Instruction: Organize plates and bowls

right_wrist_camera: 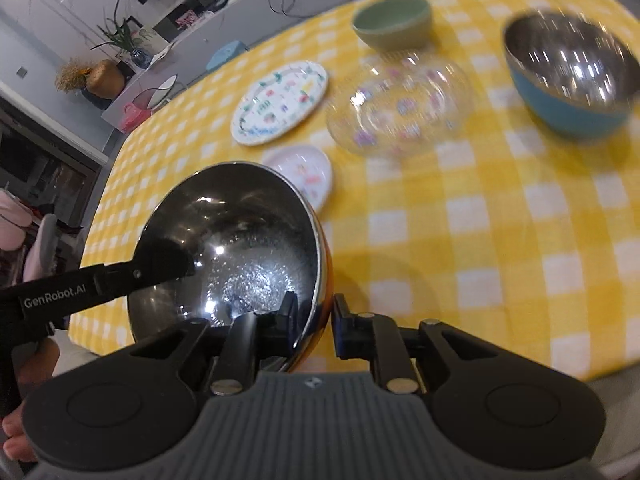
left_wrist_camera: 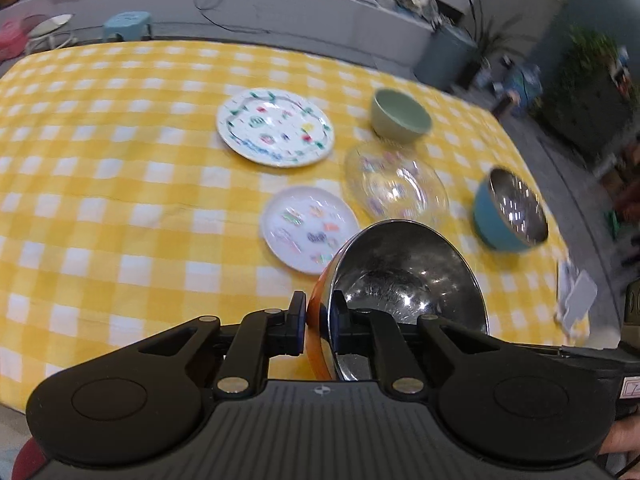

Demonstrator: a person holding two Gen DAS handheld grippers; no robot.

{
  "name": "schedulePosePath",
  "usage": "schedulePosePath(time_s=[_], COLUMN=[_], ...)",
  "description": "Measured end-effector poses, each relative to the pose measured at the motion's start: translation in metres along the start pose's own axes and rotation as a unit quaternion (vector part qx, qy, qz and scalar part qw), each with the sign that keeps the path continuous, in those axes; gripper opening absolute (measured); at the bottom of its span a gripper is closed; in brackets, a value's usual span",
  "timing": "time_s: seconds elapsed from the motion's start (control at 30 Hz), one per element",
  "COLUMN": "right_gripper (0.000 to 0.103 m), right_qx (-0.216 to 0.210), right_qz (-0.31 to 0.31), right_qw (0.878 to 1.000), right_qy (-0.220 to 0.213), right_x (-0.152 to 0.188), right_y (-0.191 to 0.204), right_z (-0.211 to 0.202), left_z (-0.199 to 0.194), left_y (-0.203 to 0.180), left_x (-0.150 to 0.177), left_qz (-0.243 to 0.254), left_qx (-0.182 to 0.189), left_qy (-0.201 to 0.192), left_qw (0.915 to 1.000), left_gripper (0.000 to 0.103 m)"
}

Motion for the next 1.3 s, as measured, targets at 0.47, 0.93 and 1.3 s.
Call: schedulePosePath(time_s=[0.47, 0.93, 1.3], right_gripper=[0.018, 0.023, 0.022], right_qx=[-0.005, -0.012, 0.015], right_qz=[0.007, 0.003, -0.025], right_qw=[0.999, 0.999, 1.000], right_qy=[0.044, 0.043, 0.007], right_x=[0.027, 0.025, 0.007], right_y=[-0.013, -0.009, -0.014], right_z=[0.020, 0.022, 0.018], left_z=[0.025, 0.036, 0.047], left_y=[0.004, 0.011, 0.005], left_x=[0.017, 0.020, 0.022], left_qz=[0.012, 0.007, 0.005], left_qx=[-0.019, -0.044, -0.061], left_qy=[0.058, 0.071, 0.069], left_qw=[0.9981, 0.9965, 0.9957], left_gripper=[0.013, 0.014, 0.017])
Point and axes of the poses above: each gripper's, at about its wrist camera, not at the fingertips, and z roughly the way its jaws point, y to its left, x to its underside, the point moved 8 cm from there along z, roughly the way its jaws point, and after that the axes turned 9 degrees about -z, right-handed, at the moved point
